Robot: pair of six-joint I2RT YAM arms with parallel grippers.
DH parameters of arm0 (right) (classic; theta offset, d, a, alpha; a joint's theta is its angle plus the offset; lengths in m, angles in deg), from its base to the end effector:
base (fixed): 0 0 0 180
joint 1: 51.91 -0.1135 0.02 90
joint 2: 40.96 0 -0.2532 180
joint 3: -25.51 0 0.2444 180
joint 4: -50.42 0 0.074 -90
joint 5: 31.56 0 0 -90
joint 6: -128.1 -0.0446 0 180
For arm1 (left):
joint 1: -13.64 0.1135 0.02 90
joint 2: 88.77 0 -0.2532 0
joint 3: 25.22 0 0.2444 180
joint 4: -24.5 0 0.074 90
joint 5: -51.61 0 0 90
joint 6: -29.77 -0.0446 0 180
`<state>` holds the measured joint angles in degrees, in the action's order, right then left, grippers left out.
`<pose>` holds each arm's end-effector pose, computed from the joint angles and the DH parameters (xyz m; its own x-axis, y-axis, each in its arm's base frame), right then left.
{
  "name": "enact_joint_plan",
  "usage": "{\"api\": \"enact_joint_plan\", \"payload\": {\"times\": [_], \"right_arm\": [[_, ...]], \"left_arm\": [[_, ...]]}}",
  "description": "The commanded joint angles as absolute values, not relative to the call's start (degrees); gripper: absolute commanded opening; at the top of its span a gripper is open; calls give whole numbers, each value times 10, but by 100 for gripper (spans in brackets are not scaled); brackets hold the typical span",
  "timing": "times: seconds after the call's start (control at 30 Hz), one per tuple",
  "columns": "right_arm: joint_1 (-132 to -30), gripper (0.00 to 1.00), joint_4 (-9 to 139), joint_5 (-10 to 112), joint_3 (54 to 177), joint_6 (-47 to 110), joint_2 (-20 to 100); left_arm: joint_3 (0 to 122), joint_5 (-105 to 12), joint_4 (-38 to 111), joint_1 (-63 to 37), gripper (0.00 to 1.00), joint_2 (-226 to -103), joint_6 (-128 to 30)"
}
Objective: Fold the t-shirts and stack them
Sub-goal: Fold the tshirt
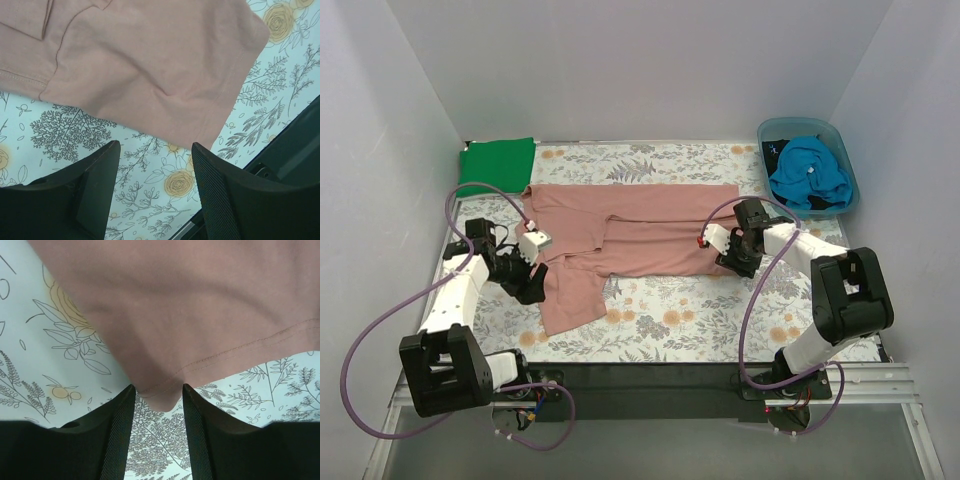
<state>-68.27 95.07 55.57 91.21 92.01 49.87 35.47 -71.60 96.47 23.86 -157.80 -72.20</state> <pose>0.2737 0.0827 0.1516 -0.2896 -0.9262 -0.2416 -0.9031 0.3480 -0.2516 0.1913 0.0097 0.2048 -0.9610 0.0031 -0.2766 0.1447 0.8578 -0.4932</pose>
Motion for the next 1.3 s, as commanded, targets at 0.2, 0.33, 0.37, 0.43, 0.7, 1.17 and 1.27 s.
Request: {"api": "enact_joint_plan", "payload": {"times": [0.2, 0.33, 0.37, 0.43, 0.7, 1.17, 1.27], "right_arm": [[-686, 9, 904, 579, 879, 937, 528], [-686, 1, 907, 580, 880, 930, 517], [-685, 1, 908, 580, 882, 930, 515], [-685, 1, 913, 578, 883, 929, 510], [-686, 1, 936, 570, 907, 929, 498], [-685, 1, 970, 550, 937, 917, 496], [-684, 1, 984, 552, 945, 922, 482]], "left_arm": [[324, -664, 937, 230, 57, -1575, -795], [293, -664, 921, 199, 57, -1536, -804], [285, -662, 914, 188, 57, -1521, -798], [261, -649, 891, 147, 57, -1510, -783], [192, -591, 849, 41, 58, -1500, -782], [169, -536, 903, 5, 1, -1471, -809], [219, -553, 949, 5, 0, -1458, -795]]}}
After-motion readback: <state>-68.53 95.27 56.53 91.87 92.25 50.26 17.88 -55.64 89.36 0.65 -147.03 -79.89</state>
